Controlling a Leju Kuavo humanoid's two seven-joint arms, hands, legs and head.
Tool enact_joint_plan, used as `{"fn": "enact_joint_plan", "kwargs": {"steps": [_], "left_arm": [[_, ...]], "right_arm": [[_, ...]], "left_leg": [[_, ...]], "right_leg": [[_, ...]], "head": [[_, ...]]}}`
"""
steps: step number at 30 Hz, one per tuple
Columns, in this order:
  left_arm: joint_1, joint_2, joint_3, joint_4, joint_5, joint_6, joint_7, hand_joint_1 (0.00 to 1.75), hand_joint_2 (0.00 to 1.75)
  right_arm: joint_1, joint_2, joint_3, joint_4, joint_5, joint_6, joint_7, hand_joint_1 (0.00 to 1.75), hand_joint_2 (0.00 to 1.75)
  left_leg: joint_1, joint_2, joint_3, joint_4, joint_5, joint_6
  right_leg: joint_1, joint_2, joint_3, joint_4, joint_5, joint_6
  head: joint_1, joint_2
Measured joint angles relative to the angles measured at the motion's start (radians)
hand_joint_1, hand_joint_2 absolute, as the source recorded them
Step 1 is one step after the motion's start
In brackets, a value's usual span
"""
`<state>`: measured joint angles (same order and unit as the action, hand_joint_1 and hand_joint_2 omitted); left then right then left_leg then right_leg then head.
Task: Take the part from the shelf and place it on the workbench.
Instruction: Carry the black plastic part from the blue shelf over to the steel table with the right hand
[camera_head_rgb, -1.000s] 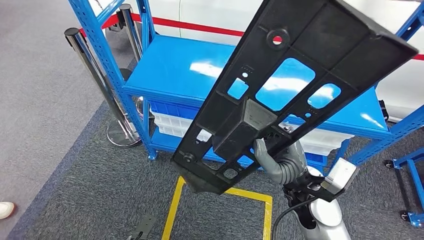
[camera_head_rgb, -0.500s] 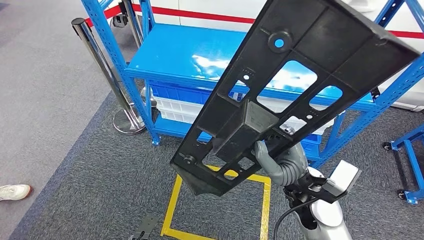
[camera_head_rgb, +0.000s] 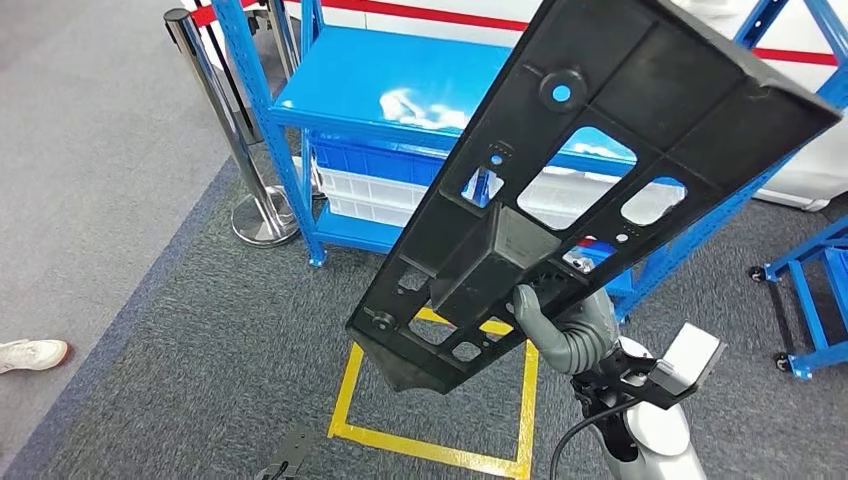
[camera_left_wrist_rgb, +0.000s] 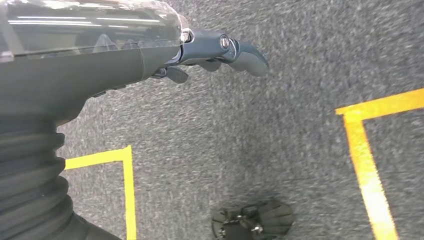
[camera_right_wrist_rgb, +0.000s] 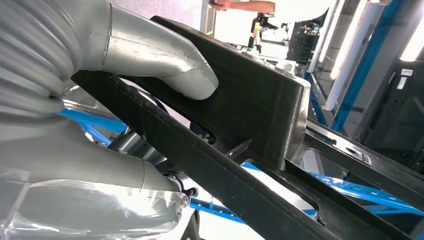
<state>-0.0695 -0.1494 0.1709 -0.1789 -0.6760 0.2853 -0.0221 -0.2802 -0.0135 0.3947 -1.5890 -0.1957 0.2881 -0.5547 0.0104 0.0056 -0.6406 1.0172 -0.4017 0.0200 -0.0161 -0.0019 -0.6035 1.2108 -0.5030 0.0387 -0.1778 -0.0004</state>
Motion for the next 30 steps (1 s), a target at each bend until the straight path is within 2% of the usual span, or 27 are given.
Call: {"fn": "enact_joint_plan", "kwargs": {"steps": [1,2,3,4,5,6,8,10,11,12,13,14,15,16,17,18,19,20,22,23,24,25,26,27,28,29,30], "left_arm": [[0.000,0.000,0.000,0.000,-0.001,0.000,-0.001,0.00,1.75],[-0.001,-0.001,0.000,0.000,-0.001,0.000,-0.002,0.00,1.75],[-0.001,-0.001,0.000,0.000,-0.001,-0.001,-0.002,0.00,1.75],[-0.001,-0.001,0.000,0.000,-0.002,-0.001,-0.002,0.00,1.75],[0.000,-0.001,0.000,0.000,-0.002,-0.001,-0.003,0.00,1.75],[0.002,-0.001,0.000,0.000,-0.003,-0.001,-0.002,0.00,1.75],[0.006,-0.001,0.000,0.000,-0.003,-0.001,-0.002,0.00,1.75],[0.008,-0.001,0.000,0.000,-0.003,-0.001,-0.002,0.00,1.75],[0.008,0.000,0.000,0.000,-0.003,-0.001,-0.002,0.00,1.75],[0.008,0.000,0.000,0.000,-0.003,-0.001,-0.002,0.00,1.75],[0.008,0.000,0.000,0.000,-0.003,-0.001,-0.002,0.00,1.75],[0.008,0.000,0.000,0.000,-0.003,-0.001,-0.002,0.00,1.75],[0.008,0.000,0.000,0.000,-0.003,-0.001,-0.001,0.00,1.75],[0.008,0.000,0.000,0.000,-0.003,-0.001,-0.001,0.00,1.75],[0.007,0.001,0.000,0.000,-0.003,-0.001,-0.001,0.00,1.75],[0.005,0.001,0.000,0.000,-0.003,-0.001,0.000,0.00,1.75],[0.003,0.001,0.000,0.000,-0.003,-0.001,0.000,0.00,1.75],[0.002,0.001,0.000,0.000,-0.003,-0.002,0.000,0.00,1.75],[0.005,0.001,0.000,0.001,-0.004,-0.004,0.000,0.00,1.75],[0.006,0.000,0.000,0.001,-0.005,-0.005,0.001,0.00,1.75],[0.007,-0.001,0.000,0.001,-0.006,-0.006,0.001,0.00,1.75],[0.007,-0.001,0.000,0.001,-0.007,-0.006,0.001,0.00,1.75],[0.006,-0.002,0.000,0.001,-0.009,-0.007,0.001,0.00,1.75],[0.006,-0.002,0.000,0.001,-0.011,-0.007,0.001,0.00,1.75],[0.006,-0.003,0.000,0.001,-0.012,-0.007,0.001,0.00,1.75],[0.007,-0.003,0.000,0.001,-0.014,-0.007,-0.001,0.00,1.75],[0.007,-0.003,0.000,0.001,-0.016,-0.007,-0.005,0.00,1.75]], "right_arm": [[0.000,0.000,0.000,-0.002,0.000,0.000,0.000,1.75,1.75],[-0.001,0.000,0.000,-0.005,0.000,0.000,0.000,1.75,1.75],[-0.001,0.000,-0.001,-0.008,0.000,0.000,0.000,1.75,1.75],[-0.001,0.000,-0.002,-0.009,0.000,0.000,0.000,1.75,1.75],[0.000,-0.001,-0.002,-0.009,-0.001,0.000,0.000,1.75,1.75],[0.000,-0.001,-0.002,-0.009,-0.001,0.000,0.000,1.75,1.75],[0.001,-0.001,-0.002,-0.009,-0.001,0.000,0.000,1.75,1.75],[0.003,-0.001,-0.002,-0.009,-0.001,-0.001,0.000,1.75,1.75],[0.004,-0.001,-0.002,-0.009,-0.001,-0.001,0.000,1.75,1.75],[0.006,-0.001,-0.002,-0.009,-0.001,-0.001,0.000,1.75,1.75],[0.007,-0.001,-0.002,-0.009,-0.001,-0.002,0.000,1.75,1.75],[0.008,-0.001,-0.002,-0.009,-0.001,-0.002,0.000,1.75,1.75],[0.009,-0.002,-0.002,-0.009,-0.001,-0.002,0.000,1.75,1.75],[0.009,-0.002,-0.002,-0.009,-0.001,-0.002,0.000,1.75,1.75],[0.010,-0.002,-0.002,-0.010,-0.001,-0.002,0.000,1.75,1.75],[0.010,-0.002,-0.002,-0.011,-0.001,-0.002,0.000,1.75,1.75],[0.009,-0.003,-0.003,-0.013,-0.002,-0.002,0.000,1.75,1.75],[0.009,-0.003,-0.003,-0.014,-0.002,-0.002,-0.001,1.75,1.75],[0.011,-0.005,-0.005,-0.015,-0.005,-0.003,-0.001,1.75,1.75],[0.012,-0.006,-0.006,-0.015,-0.006,-0.004,-0.001,1.75,1.75],[0.014,-0.007,-0.008,-0.016,-0.008,-0.005,-0.001,1.75,1.75],[0.015,-0.008,-0.009,-0.017,-0.009,-0.006,0.000,1.75,1.75],[0.016,-0.009,-0.010,-0.017,-0.010,-0.007,0.000,1.75,1.75],[0.017,-0.009,-0.010,-0.018,-0.011,-0.008,0.000,1.75,1.75],[0.019,-0.010,-0.010,-0.018,-0.011,-0.009,0.001,1.75,1.75],[0.021,-0.010,-0.010,-0.018,-0.012,-0.009,0.001,1.75,1.75],[0.023,-0.010,-0.010,-0.020,-0.012,-0.010,0.002,1.75,1.75]], "left_leg": [[-0.001,-0.001,-0.010,0.004,0.008,-0.005],[-0.002,-0.001,-0.016,0.004,0.019,-0.010],[-0.003,-0.002,-0.019,0.002,0.029,-0.016],[-0.002,-0.002,-0.021,-0.002,0.040,-0.022],[-0.002,-0.002,-0.024,-0.007,0.049,-0.029],[-0.001,-0.003,-0.030,-0.004,0.042,-0.034],[0.001,-0.004,-0.052,0.042,-0.024,-0.041],[0.002,-0.004,-0.077,0.136,-0.118,-0.044],[0.002,-0.004,-0.086,0.193,-0.149,-0.045],[0.002,-0.004,-0.092,0.248,-0.163,-0.047],[0.002,-0.004,-0.089,0.289,-0.157,-0.048],[0.002,-0.004,-0.073,0.302,-0.132,-0.047],[0.002,-0.004,-0.041,0.281,-0.100,-0.045],[0.002,-0.004,0.007,0.228,-0.080,-0.041],[0.000,-0.004,0.065,0.151,-0.081,-0.038],[-0.002,-0.004,0.118,0.074,-0.097,-0.034],[-0.004,-0.005,0.154,0.018,-0.115,-0.030],[-0.007,-0.006,0.171,-0.015,-0.126,-0.027],[-0.005,-0.005,0.160,-0.026,-0.112,-0.018],[-0.002,-0.003,0.150,-0.028,-0.101,-0.010],[0.000,-0.001,0.138,-0.031,-0.089,-0.002],[0.000,0.001,0.126,-0.030,-0.078,0.004],[0.000,0.002,0.111,-0.029,-0.068,0.008],[-0.001,0.002,0.096,-0.028,-0.058,0.009],[-0.001,0.003,0.083,-0.026,-0.050,0.009],[-0.001,0.003,0.070,-0.023,-0.043,0.008],[-0.001,0.003,0.060,-0.021,-0.037,0.006]], "right_leg": [[0.001,0.001,0.059,-0.080,-0.006,-0.005],[0.004,0.002,0.104,-0.147,-0.020,-0.010],[0.007,0.002,0.132,-0.194,-0.035,-0.016],[0.010,0.002,0.139,-0.216,-0.038,-0.023],[0.008,0.002,0.131,-0.218,-0.029,-0.031],[0.007,0.000,0.121,-0.220,-0.018,-0.039],[0.003,-0.004,0.097,-0.223,0.008,-0.057],[0.006,-0.005,0.073,-0.221,0.027,-0.064],[0.008,-0.005,0.061,-0.219,0.035,-0.065],[0.010,-0.006,0.046,-0.216,0.045,-0.066],[0.011,-0.006,0.030,-0.213,0.055,-0.066],[0.012,-0.007,0.013,-0.208,0.065,-0.065],[0.013,-0.007,-0.004,-0.203,0.074,-0.063],[0.013,-0.007,-0.019,-0.196,0.081,-0.060],[0.015,-0.006,-0.031,-0.190,0.088,-0.057],[0.017,-0.007,-0.040,-0.185,0.096,-0.052],[0.018,-0.007,-0.046,-0.182,0.104,-0.047],[0.018,-0.008,-0.049,-0.183,0.114,-0.043],[0.018,-0.008,-0.057,-0.187,0.124,-0.031],[0.018,-0.006,-0.065,-0.177,0.107,-0.025],[0.017,-0.004,-0.077,-0.149,0.071,-0.020],[0.014,-0.002,-0.091,-0.100,0.019,-0.015],[0.013,-0.002,-0.106,-0.035,-0.032,-0.012],[0.011,-0.002,-0.119,0.032,-0.064,-0.009],[0.010,-0.002,-0.123,0.081,-0.070,-0.007],[0.009,-0.002,-0.114,0.101,-0.049,-0.007],[0.009,-0.001,-0.088,0.083,-0.013,-0.008]], "head": [[0.000,0.000],[0.000,0.000],[-0.001,0.000],[-0.001,0.000],[-0.001,0.000],[-0.001,0.000],[-0.001,0.000],[-0.001,0.000],[-0.001,0.000],[-0.001,0.000],[-0.001,0.000],[-0.001,0.000],[-0.001,0.000],[-0.001,0.000],[-0.001,0.000],[-0.001,0.000],[-0.001,0.000],[-0.001,0.000],[-0.001,0.000],[-0.001,0.000],[0.000,0.000],[0.000,0.000],[0.000,0.000],[0.000,0.000],[0.000,0.000],[0.000,0.000],[0.000,0.000]]}}
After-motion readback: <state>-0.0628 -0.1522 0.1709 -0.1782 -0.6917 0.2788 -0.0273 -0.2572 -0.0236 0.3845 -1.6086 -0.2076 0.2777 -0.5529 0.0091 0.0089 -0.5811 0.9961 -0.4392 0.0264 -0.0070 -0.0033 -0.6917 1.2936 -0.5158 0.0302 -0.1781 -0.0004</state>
